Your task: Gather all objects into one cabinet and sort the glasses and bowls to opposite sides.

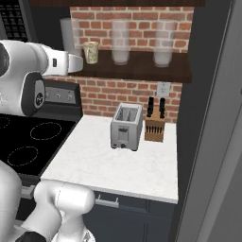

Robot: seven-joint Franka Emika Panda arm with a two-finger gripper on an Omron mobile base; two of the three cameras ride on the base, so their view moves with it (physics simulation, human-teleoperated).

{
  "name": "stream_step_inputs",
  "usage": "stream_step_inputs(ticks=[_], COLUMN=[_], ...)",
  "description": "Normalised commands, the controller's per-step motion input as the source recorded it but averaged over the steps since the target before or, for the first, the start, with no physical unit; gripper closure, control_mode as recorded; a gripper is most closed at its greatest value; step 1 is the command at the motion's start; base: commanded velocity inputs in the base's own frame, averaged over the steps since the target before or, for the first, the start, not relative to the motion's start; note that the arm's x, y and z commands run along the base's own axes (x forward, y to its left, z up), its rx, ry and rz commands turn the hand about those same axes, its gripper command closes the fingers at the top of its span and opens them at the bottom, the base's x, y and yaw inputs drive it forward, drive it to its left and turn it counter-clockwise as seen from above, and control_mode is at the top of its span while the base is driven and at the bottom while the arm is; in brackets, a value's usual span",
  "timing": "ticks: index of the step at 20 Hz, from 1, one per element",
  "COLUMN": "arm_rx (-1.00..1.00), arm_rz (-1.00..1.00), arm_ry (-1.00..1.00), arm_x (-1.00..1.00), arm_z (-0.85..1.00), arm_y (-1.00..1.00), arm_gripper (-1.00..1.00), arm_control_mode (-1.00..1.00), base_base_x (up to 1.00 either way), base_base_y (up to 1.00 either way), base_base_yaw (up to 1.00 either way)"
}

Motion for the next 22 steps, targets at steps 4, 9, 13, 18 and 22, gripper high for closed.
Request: stream_step_inputs(ticks=[4, 9, 13, 18, 22], arm_rx=[0.00, 0.00, 0.00, 0.00, 0.00], arm_rz=[0.00, 0.00, 0.00, 0.00, 0.00], arm_ry=[0.00, 0.06, 0.06, 0.01, 0.00], arm_x=[0.48, 0.50, 0.46, 0.38, 0.41], arm_z=[0.00, 0.00, 0.00, 0.00, 0.00], arm_y=[0.00, 0.03, 0.14, 0.20, 0.08], arm_gripper=[-1.00, -1.00, -1.00, -1.00, -1.00], arm_control_mode=[-1.00, -1.00, -1.00, -1.00, -1.00], base_base_x=[0.00, 0.00, 0.00, 0.00, 0.00], base_base_y=[0.00, 0.00, 0.00, 0.00, 0.00], base_base_yaw=[0.00, 0.00, 0.00, 0.00, 0.00])
